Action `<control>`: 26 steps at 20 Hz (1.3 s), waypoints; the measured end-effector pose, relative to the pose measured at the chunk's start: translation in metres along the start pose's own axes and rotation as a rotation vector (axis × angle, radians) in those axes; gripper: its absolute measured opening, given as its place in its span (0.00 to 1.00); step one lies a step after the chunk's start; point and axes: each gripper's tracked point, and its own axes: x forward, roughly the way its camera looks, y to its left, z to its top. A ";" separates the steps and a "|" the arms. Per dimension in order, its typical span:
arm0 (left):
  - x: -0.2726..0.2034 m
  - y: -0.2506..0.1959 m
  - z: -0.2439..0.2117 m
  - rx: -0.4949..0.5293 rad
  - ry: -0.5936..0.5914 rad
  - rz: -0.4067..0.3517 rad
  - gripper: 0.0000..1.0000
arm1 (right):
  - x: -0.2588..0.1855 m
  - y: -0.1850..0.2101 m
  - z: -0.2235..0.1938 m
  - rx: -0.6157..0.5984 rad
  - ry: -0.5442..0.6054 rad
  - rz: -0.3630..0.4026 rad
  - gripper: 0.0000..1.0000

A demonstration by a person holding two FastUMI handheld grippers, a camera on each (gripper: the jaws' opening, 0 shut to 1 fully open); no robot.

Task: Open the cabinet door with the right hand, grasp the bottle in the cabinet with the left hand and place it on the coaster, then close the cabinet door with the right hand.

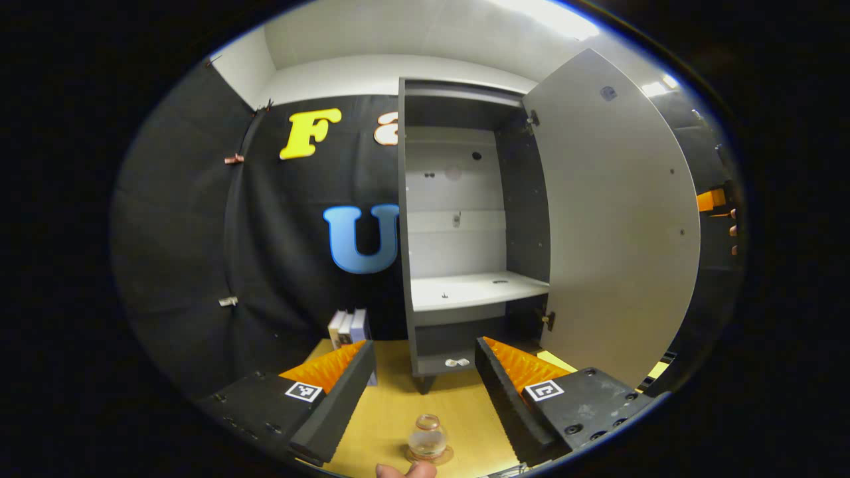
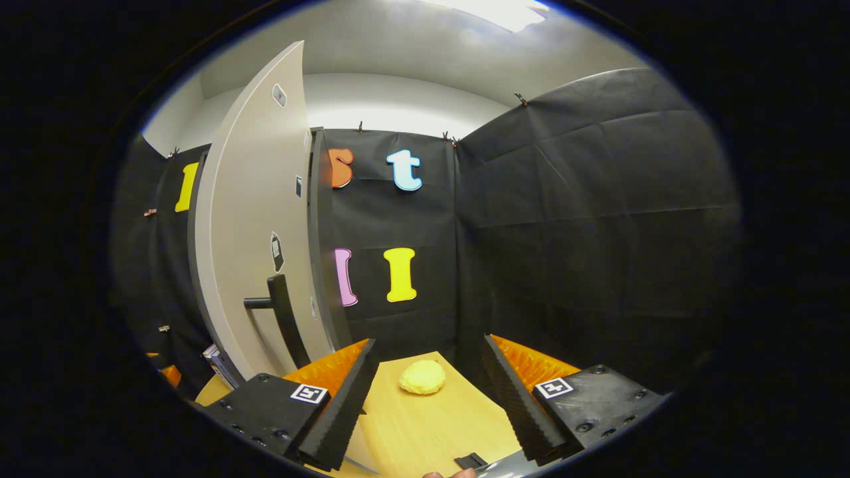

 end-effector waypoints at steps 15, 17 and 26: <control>-0.009 0.035 0.026 -0.073 0.024 0.074 0.94 | -0.001 0.045 -0.002 0.037 0.000 0.088 0.97; -0.009 0.039 0.027 -0.071 0.020 0.077 0.94 | -0.005 0.050 0.000 0.033 0.003 0.093 0.97; -0.007 0.040 0.029 -0.067 0.018 0.074 0.94 | -0.031 0.119 -0.011 0.096 0.040 0.214 1.00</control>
